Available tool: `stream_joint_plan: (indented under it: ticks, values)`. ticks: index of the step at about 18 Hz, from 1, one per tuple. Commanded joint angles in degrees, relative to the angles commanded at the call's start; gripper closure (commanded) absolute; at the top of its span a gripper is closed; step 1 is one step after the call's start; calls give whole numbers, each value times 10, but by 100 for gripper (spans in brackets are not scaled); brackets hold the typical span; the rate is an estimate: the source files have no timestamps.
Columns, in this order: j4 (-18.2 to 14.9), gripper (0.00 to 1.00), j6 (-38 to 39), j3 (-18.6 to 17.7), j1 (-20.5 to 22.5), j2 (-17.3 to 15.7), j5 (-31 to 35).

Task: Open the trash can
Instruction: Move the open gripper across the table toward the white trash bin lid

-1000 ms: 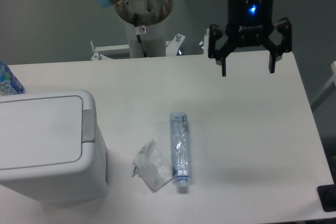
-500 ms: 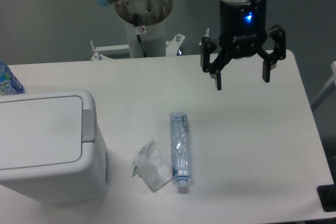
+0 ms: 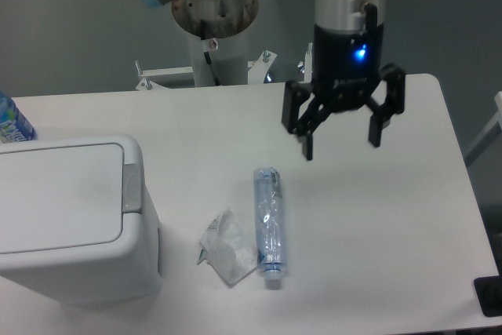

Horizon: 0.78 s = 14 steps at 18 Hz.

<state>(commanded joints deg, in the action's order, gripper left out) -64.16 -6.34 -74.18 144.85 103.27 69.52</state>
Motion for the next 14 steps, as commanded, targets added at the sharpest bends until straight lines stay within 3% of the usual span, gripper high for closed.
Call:
stream_joint_plan:
  ticks: [9, 14]
  values:
    - [-1, 0, 20, -6, -53, 1, -1]
    - [-5, 0, 21, -22, -61, 4, 3]
